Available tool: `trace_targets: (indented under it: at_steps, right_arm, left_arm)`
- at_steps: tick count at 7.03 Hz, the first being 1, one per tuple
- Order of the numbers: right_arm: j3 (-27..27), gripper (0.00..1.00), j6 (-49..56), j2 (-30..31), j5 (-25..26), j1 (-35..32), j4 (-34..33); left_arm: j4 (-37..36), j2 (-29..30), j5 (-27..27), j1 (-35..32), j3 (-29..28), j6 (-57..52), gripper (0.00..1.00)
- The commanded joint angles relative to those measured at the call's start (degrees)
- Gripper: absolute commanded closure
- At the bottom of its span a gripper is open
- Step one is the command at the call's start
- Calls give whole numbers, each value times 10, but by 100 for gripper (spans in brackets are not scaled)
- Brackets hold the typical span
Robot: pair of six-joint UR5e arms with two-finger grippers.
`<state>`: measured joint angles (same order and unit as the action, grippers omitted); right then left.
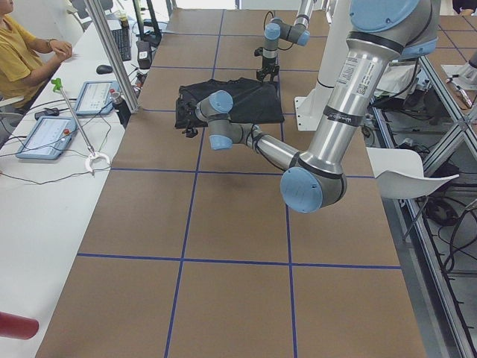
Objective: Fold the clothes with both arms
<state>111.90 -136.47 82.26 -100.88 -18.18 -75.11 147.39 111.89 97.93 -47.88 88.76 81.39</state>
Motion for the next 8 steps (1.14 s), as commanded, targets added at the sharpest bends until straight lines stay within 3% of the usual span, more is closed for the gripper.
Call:
trace_targets:
  at_steps: [1,8]
  right_arm:
    - [2,100,14,-3,-2,1,0]
    - [11,100,30,-1,-38,-15,-1]
  left_arm:
    - [0,-6,0,1,0,0,0]
    - [1,-7,2,2,3,2,0]
